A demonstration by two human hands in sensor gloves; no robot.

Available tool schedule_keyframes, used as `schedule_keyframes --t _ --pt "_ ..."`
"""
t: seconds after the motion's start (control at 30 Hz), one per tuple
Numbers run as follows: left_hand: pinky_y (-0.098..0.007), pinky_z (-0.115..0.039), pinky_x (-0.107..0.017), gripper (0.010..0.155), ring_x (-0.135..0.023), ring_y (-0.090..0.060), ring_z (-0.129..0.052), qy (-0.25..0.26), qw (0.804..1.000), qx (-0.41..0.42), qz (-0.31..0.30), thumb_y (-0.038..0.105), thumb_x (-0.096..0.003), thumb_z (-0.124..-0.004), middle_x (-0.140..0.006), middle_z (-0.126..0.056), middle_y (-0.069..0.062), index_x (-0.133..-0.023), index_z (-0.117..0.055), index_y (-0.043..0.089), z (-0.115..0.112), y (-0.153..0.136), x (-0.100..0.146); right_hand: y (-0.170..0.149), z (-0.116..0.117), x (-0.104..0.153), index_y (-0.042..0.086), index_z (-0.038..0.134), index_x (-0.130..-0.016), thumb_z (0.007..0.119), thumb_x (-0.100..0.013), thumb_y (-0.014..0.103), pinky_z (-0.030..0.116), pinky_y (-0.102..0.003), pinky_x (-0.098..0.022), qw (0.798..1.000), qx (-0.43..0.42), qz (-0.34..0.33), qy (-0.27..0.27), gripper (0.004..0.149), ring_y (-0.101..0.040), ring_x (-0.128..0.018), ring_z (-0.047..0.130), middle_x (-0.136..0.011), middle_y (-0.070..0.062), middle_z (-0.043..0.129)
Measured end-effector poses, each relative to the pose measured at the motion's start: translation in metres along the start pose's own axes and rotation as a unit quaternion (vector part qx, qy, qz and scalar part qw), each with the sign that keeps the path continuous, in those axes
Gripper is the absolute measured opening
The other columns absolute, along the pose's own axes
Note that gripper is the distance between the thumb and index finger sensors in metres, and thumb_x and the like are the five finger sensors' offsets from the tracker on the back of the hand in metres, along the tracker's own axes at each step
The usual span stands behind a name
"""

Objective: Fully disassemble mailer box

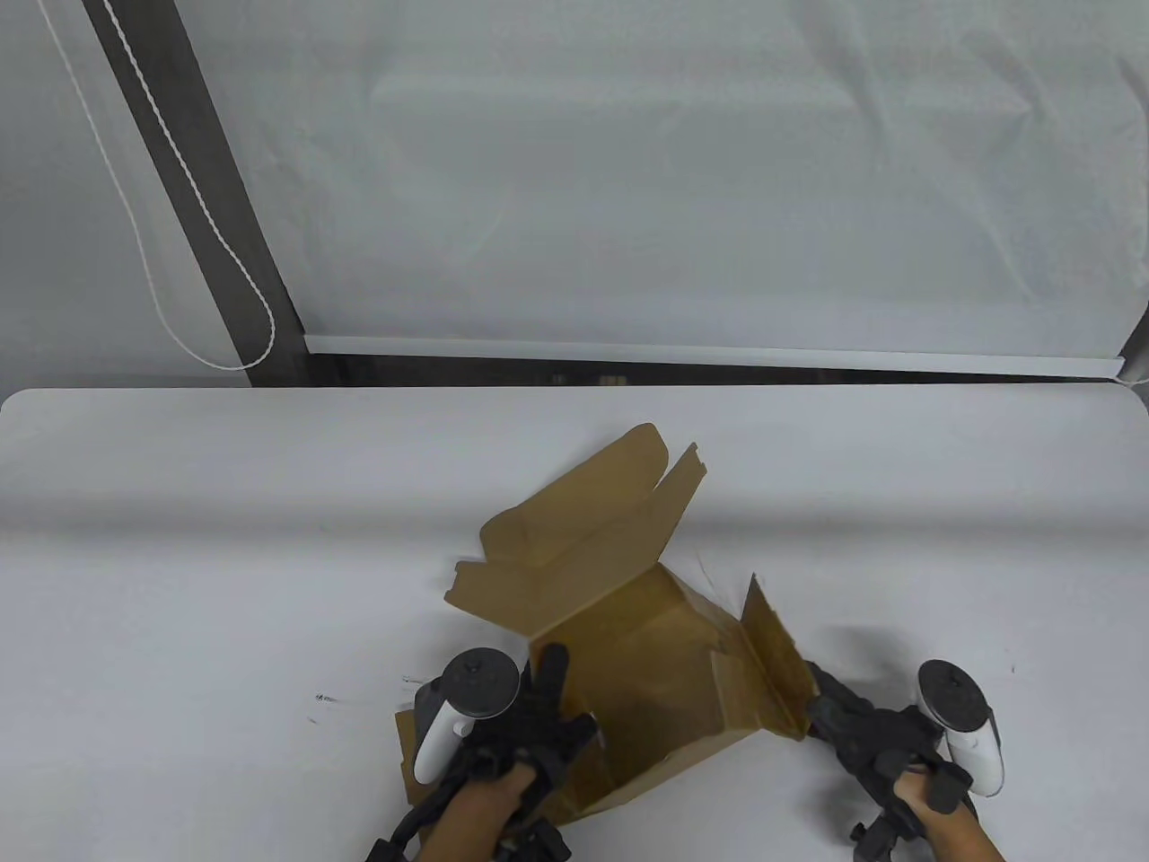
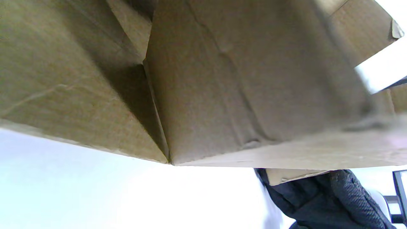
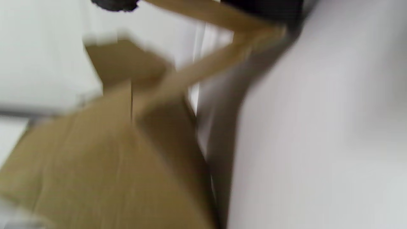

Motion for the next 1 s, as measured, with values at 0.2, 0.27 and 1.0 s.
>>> schedule_keyframes --t 0.2,0.27,1.0 --pt "-0.07 -0.009 -0.067 0.08 -0.105 -0.047 -0.016 -0.001 1.0 -0.014 -0.006 0.033 -0.055 -0.076 -0.115 -0.007 -0.019 -0.11 -0.019 0.024 0.0 0.003 0.0 0.018 -0.043 0.023 0.004 0.034 -0.105 0.079 -0.048 0.04 0.036 -0.066 -0.069 0.935 0.279 0.045 -0.214 0.081 -0.054 -0.082 0.068 -0.098 -0.038 0.056" --pt "-0.07 -0.009 -0.067 0.079 -0.105 -0.047 -0.016 -0.001 1.0 -0.017 -0.009 0.033 -0.0549 -0.076 -0.115 -0.008 -0.019 -0.11 -0.02 0.023 -0.001 0.005 0.001 0.021 -0.04 0.021 0.01 0.027 -0.106 0.08 -0.046 0.045 0.033 -0.066 -0.07 0.871 0.447 0.071 -0.189 0.087 -0.052 -0.089 0.059 -0.104 -0.034 0.044" --pt "-0.065 0.011 -0.064 0.075 -0.103 -0.037 0.012 0.025 0.974 -0.209 -0.087 0.04 -0.0535 -0.08 -0.115 0.006 -0.01 -0.115 -0.038 0.027 -0.018 0.056 0.015 0.106 0.12 0.041 0.012 0.076 -0.099 0.079 -0.045 0.053 0.03 -0.069 -0.073 0.844 0.404 -0.335 0.108 0.068 -0.055 -0.094 0.06 -0.107 -0.03 0.066"
Point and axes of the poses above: the tracker on the back of each hand, its own y axis roughly to the thumb side, its own x axis roughly from the fingertips to the wrist, z = x × y, the point moved 4 cm from there along -x, roughly from the wrist to the fingertips
